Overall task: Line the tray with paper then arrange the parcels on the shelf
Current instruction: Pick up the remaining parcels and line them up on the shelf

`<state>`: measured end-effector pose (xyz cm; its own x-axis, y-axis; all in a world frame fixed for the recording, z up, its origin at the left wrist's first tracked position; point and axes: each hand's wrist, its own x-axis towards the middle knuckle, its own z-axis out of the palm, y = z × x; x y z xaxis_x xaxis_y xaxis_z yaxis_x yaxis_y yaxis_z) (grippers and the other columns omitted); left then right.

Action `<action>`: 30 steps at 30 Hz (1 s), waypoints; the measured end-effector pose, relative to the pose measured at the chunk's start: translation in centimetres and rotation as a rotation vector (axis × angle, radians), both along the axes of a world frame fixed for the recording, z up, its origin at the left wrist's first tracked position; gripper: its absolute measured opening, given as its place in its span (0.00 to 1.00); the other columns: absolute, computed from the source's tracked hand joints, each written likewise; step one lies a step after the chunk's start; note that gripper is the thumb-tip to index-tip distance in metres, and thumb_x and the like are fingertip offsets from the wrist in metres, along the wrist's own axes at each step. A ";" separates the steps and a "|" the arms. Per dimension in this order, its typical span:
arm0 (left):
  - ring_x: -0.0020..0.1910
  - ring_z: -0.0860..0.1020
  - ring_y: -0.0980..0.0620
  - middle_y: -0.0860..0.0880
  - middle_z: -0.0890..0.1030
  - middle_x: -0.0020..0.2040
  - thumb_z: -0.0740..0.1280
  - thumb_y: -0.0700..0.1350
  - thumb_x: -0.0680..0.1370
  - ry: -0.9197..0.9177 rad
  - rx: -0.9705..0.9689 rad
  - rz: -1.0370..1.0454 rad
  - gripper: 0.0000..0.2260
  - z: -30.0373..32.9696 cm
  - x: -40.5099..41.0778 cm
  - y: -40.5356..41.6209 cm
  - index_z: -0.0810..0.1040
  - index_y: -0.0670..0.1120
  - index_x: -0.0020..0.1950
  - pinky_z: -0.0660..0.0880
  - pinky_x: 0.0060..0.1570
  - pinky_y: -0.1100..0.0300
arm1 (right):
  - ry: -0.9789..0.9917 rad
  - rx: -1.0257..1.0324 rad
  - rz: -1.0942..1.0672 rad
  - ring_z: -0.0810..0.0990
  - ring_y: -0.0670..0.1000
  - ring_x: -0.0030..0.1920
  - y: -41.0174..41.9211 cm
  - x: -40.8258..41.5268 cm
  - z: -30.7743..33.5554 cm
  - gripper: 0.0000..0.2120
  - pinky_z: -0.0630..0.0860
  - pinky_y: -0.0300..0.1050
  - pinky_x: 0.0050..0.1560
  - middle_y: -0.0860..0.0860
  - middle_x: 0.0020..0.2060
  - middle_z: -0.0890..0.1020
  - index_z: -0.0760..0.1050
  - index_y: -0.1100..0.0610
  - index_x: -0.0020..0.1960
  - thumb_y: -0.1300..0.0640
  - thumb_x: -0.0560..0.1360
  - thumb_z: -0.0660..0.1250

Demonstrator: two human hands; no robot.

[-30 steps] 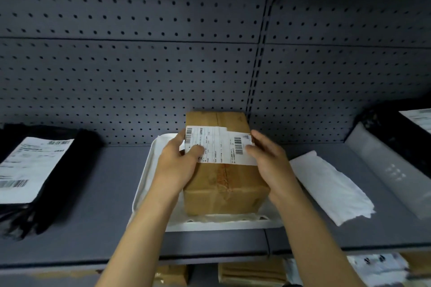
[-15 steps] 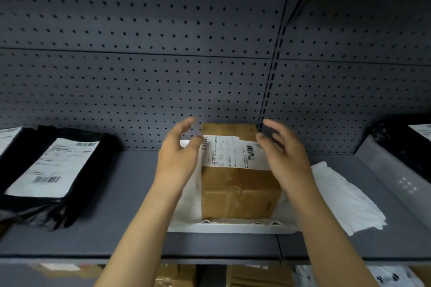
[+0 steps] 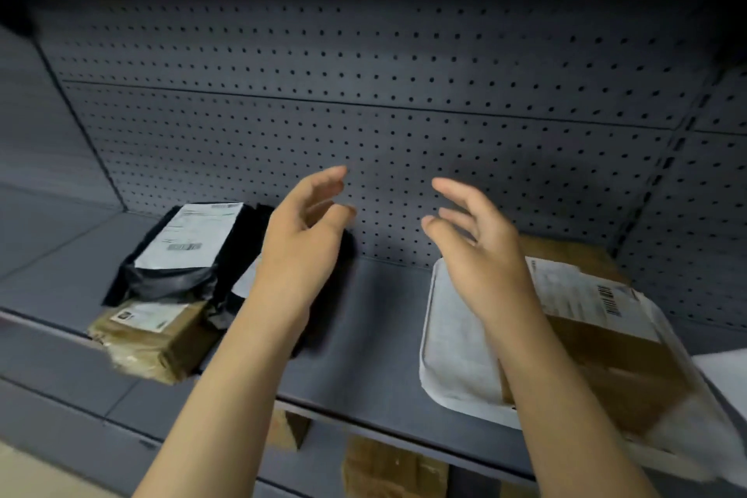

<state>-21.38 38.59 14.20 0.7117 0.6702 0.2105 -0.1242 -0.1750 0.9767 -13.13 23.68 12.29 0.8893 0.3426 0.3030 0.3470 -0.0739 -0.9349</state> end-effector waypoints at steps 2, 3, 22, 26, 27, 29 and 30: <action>0.56 0.80 0.62 0.59 0.81 0.58 0.65 0.36 0.80 -0.002 0.015 -0.013 0.17 -0.2 -1.0 2.7 0.81 0.54 0.64 0.75 0.57 0.65 | 0.003 0.002 0.000 0.77 0.38 0.64 2.6 -0.9 -0.2 0.19 0.73 0.27 0.56 0.39 0.64 0.78 0.75 0.40 0.67 0.56 0.79 0.68; 0.55 0.79 0.64 0.60 0.81 0.58 0.65 0.36 0.80 -0.001 0.024 -0.021 0.17 -0.2 -1.6 4.5 0.81 0.54 0.64 0.74 0.56 0.67 | 0.013 0.016 -0.011 0.77 0.38 0.64 4.2 -1.3 -0.3 0.19 0.72 0.25 0.54 0.38 0.63 0.78 0.76 0.40 0.67 0.56 0.79 0.67; 0.59 0.77 0.56 0.56 0.79 0.61 0.67 0.43 0.81 0.340 -0.044 0.063 0.19 -4.7 -6.9 27.9 0.76 0.54 0.72 0.70 0.61 0.58 | 0.183 -0.160 0.077 0.74 0.43 0.70 25.9 -5.7 -3.5 0.24 0.71 0.37 0.62 0.42 0.73 0.74 0.69 0.45 0.76 0.56 0.80 0.64; 0.58 0.81 0.48 0.49 0.81 0.63 0.64 0.44 0.82 0.441 -0.189 -0.002 0.21 -6.9 -6.7 28.2 0.71 0.50 0.76 0.77 0.61 0.50 | 0.162 -0.439 0.108 0.77 0.52 0.68 27.0 -6.1 -5.4 0.29 0.74 0.46 0.60 0.49 0.75 0.72 0.61 0.46 0.81 0.51 0.81 0.63; 0.57 0.82 0.47 0.49 0.82 0.63 0.64 0.45 0.82 0.441 -0.229 0.004 0.21 -7.1 -6.7 28.3 0.71 0.50 0.76 0.78 0.61 0.50 | 0.128 -0.506 0.110 0.75 0.51 0.70 27.2 -6.1 -5.8 0.29 0.73 0.48 0.63 0.50 0.76 0.70 0.60 0.45 0.81 0.48 0.81 0.62; 0.56 0.84 0.47 0.48 0.85 0.60 0.65 0.46 0.81 0.426 -0.302 0.015 0.19 -7.4 -6.7 28.4 0.75 0.51 0.74 0.79 0.61 0.48 | 0.077 -0.589 0.104 0.63 0.51 0.79 27.6 -5.9 -6.4 0.28 0.66 0.55 0.74 0.51 0.79 0.65 0.61 0.44 0.80 0.45 0.80 0.60; 0.54 0.85 0.47 0.48 0.87 0.57 0.66 0.47 0.81 0.420 -0.312 0.002 0.17 -7.3 -6.7 28.3 0.78 0.51 0.70 0.80 0.59 0.48 | 0.067 -0.606 0.100 0.56 0.51 0.81 27.6 -5.8 -6.5 0.28 0.61 0.56 0.76 0.51 0.80 0.63 0.62 0.43 0.79 0.45 0.81 0.60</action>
